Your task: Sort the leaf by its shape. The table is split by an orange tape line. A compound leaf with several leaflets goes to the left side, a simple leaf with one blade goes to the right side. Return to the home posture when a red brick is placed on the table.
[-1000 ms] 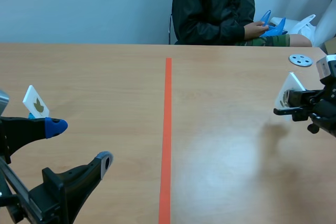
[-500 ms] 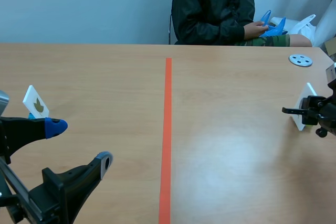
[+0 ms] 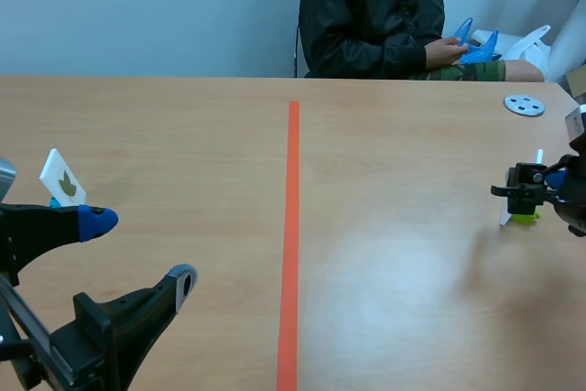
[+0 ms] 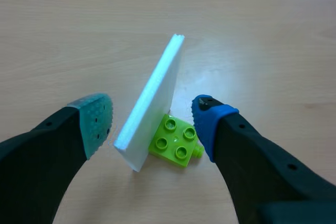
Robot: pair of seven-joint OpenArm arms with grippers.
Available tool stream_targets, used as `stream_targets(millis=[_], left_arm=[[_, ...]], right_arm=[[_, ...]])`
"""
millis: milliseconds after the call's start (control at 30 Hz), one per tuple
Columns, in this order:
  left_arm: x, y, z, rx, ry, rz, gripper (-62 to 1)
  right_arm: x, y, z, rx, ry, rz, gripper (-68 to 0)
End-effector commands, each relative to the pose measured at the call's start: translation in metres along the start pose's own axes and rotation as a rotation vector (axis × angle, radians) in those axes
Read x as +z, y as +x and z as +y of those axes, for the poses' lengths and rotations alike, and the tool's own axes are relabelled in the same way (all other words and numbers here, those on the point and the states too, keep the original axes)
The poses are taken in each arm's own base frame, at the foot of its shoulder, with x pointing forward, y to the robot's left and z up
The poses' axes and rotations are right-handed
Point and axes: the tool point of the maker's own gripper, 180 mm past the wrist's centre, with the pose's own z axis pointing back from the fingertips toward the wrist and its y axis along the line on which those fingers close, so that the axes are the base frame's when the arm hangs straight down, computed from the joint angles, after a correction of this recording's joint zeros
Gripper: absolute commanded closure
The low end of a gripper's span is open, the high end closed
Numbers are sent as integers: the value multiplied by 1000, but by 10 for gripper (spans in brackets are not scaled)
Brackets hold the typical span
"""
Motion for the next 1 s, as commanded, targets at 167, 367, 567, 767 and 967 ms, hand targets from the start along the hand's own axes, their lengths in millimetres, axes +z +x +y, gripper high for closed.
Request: stream_targets(millis=[167,367,567,767,967], left_arm=[[0,6,2,-3,-2,-22,-623],[0,6,2,-3,-2,-22,-623],[0,6,2,-3,-2,-22,-623],[0,6,2,-3,-2,-22,-623],[0,6,2,-3,-2,-23,-623]], right_arm=[[11,69,-5,91,40,-150,-512],[30,95,8,123,82,-206,-679],[48,100,35,127,152,-176,-679],[75,101,70,177,244,-157,-679],[112,94,109,172,374,-163,-679]])
